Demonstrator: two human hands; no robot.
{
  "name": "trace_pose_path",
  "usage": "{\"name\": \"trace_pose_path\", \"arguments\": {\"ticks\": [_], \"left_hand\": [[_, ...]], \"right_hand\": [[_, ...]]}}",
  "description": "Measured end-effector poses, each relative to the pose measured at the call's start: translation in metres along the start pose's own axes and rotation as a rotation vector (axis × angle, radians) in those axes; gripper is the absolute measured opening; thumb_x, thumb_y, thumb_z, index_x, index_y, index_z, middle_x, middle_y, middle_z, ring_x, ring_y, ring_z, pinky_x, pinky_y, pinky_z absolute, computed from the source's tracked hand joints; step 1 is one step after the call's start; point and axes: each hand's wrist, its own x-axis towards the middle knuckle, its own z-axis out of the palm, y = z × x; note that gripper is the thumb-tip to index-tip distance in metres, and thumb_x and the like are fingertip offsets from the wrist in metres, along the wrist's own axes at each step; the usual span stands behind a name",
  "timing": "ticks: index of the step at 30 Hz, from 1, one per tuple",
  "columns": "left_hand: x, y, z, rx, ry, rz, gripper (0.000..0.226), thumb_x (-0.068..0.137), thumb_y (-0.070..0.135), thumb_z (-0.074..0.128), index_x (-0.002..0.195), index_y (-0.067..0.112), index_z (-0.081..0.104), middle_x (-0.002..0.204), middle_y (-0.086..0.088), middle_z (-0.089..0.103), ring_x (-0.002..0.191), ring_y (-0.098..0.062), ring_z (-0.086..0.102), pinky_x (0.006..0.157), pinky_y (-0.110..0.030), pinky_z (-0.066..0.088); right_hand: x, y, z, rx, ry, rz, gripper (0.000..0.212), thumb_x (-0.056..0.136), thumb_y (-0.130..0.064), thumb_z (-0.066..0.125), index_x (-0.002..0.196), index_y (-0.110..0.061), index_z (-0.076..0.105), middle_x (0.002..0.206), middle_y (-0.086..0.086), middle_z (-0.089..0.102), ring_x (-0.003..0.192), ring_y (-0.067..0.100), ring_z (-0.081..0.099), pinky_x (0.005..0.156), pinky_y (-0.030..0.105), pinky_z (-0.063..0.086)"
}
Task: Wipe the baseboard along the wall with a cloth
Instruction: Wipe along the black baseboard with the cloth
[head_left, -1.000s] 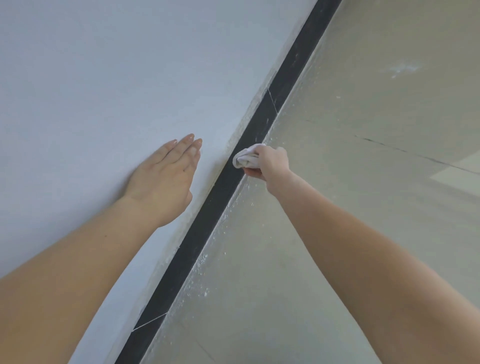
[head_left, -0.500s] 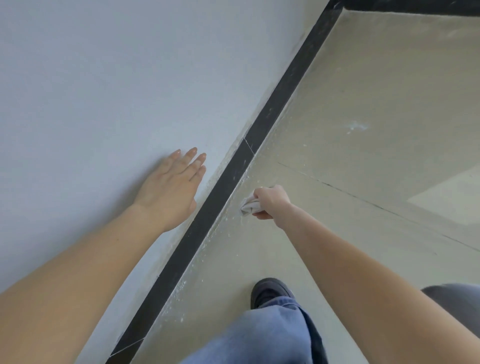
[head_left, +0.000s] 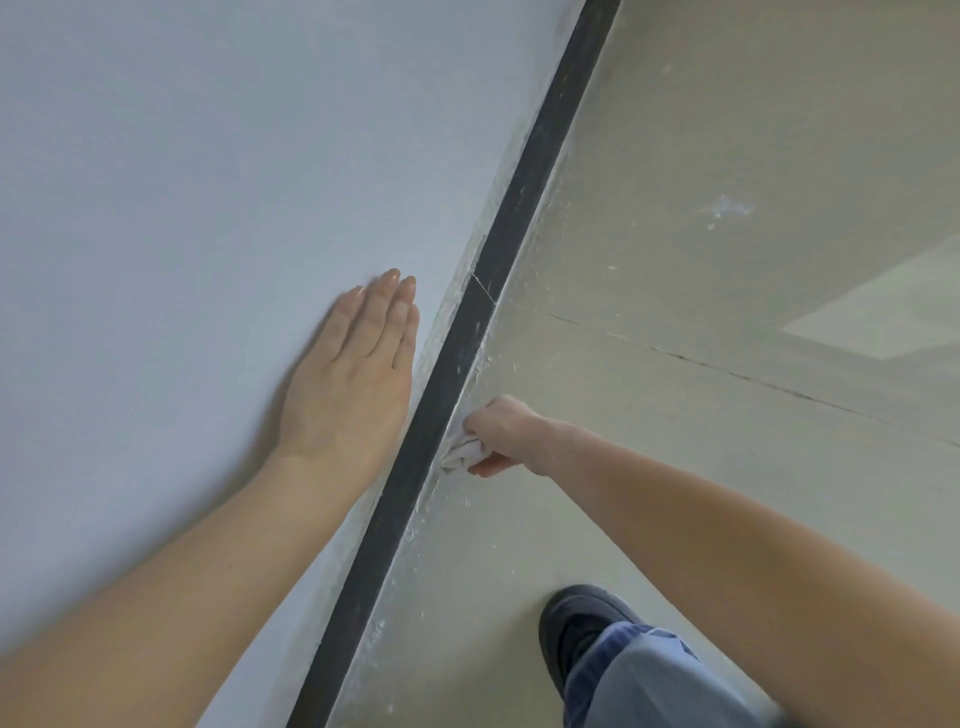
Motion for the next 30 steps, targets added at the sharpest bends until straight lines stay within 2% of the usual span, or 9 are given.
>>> {"name": "trace_pose_path", "arguments": {"ticks": [3, 10, 13, 17, 20, 22, 24, 26, 30], "left_hand": [[0.017, -0.002, 0.006, 0.057, 0.113, 0.014, 0.060, 0.097, 0.022, 0.018, 0.148, -0.003, 0.001, 0.157, -0.018, -0.004, 0.145, -0.032, -0.003, 0.113, -0.047, -0.011], [0.075, -0.004, -0.010, 0.136, 0.053, -0.092, 0.061, 0.100, 0.026, 0.014, 0.146, -0.004, -0.013, 0.156, -0.016, -0.017, 0.144, -0.030, -0.015, 0.108, -0.043, -0.018], [0.078, -0.005, -0.013, 0.138, 0.041, -0.110, 0.063, 0.100, 0.026, 0.016, 0.146, -0.003, -0.015, 0.156, -0.014, -0.019, 0.144, -0.027, -0.016, 0.110, -0.040, -0.017], [0.074, -0.007, -0.018, 0.129, -0.038, -0.101, 0.063, 0.100, 0.023, 0.016, 0.143, -0.004, -0.022, 0.153, -0.014, -0.027, 0.142, -0.027, -0.023, 0.110, -0.039, -0.018], [0.072, -0.007, -0.025, 0.116, -0.088, -0.094, 0.063, 0.099, 0.018, 0.015, 0.141, -0.005, -0.027, 0.151, -0.014, -0.031, 0.140, -0.027, -0.025, 0.109, -0.038, -0.018], [0.071, -0.008, -0.025, 0.126, -0.102, -0.086, 0.064, 0.100, 0.019, 0.015, 0.140, -0.005, -0.028, 0.150, -0.015, -0.032, 0.140, -0.028, -0.026, 0.110, -0.040, -0.021], [0.071, -0.009, -0.025, 0.133, -0.097, -0.087, 0.066, 0.101, 0.022, 0.017, 0.140, -0.005, -0.028, 0.150, -0.015, -0.033, 0.139, -0.028, -0.027, 0.109, -0.044, -0.025], [0.072, -0.008, -0.024, 0.117, -0.088, -0.109, 0.068, 0.101, 0.024, 0.020, 0.142, -0.003, -0.026, 0.151, -0.013, -0.031, 0.139, -0.028, -0.028, 0.104, -0.048, -0.027], [0.076, -0.001, -0.021, 0.084, -0.060, -0.153, 0.068, 0.100, 0.027, 0.022, 0.145, -0.002, -0.022, 0.153, -0.012, -0.027, 0.141, -0.028, -0.025, 0.101, -0.046, -0.030]], "right_hand": [[0.003, 0.001, -0.004, -0.015, -0.033, -0.019, 0.008, 0.095, -0.010, 0.044, 0.099, -0.008, 0.050, 0.100, 0.013, 0.057, 0.074, 0.022, 0.059, 0.066, 0.030, 0.055], [0.020, 0.007, 0.005, 0.306, -0.076, 0.101, 0.021, 0.093, -0.021, 0.047, 0.105, -0.009, 0.059, 0.082, 0.009, 0.064, 0.061, 0.022, 0.063, 0.078, 0.036, 0.058], [0.029, 0.002, 0.020, 0.369, -0.059, 0.100, 0.006, 0.093, -0.013, 0.048, 0.091, -0.010, 0.052, 0.079, 0.006, 0.056, 0.068, 0.020, 0.059, 0.076, 0.031, 0.058], [0.035, -0.021, 0.010, -0.020, 0.071, 0.040, 0.032, 0.089, -0.009, 0.053, 0.061, -0.016, 0.039, 0.060, -0.003, 0.036, 0.056, 0.015, 0.043, 0.057, 0.019, 0.038], [0.034, -0.041, -0.025, -0.333, 0.170, -0.157, 0.034, 0.089, -0.007, 0.054, 0.061, -0.015, 0.037, 0.059, -0.003, 0.032, 0.050, 0.012, 0.032, 0.063, 0.022, 0.035], [0.036, -0.054, -0.051, -0.377, 0.219, -0.189, 0.029, 0.090, -0.007, 0.052, 0.065, -0.015, 0.040, 0.061, -0.004, 0.033, 0.053, 0.013, 0.036, 0.061, 0.023, 0.035], [0.041, -0.067, -0.071, -0.307, 0.251, -0.235, 0.028, 0.090, -0.008, 0.052, 0.066, -0.015, 0.040, 0.065, -0.004, 0.038, 0.067, 0.017, 0.049, 0.057, 0.022, 0.035], [0.049, -0.079, -0.094, 0.024, 0.240, -0.173, 0.015, 0.091, -0.008, 0.050, 0.077, -0.015, 0.046, 0.079, -0.001, 0.051, 0.082, 0.019, 0.058, 0.061, 0.022, 0.044], [0.048, -0.072, -0.122, 0.485, 0.445, -0.154, 0.019, 0.090, -0.016, 0.044, 0.073, -0.011, 0.051, 0.081, 0.011, 0.064, 0.067, 0.027, 0.062, 0.063, 0.032, 0.057]]}}
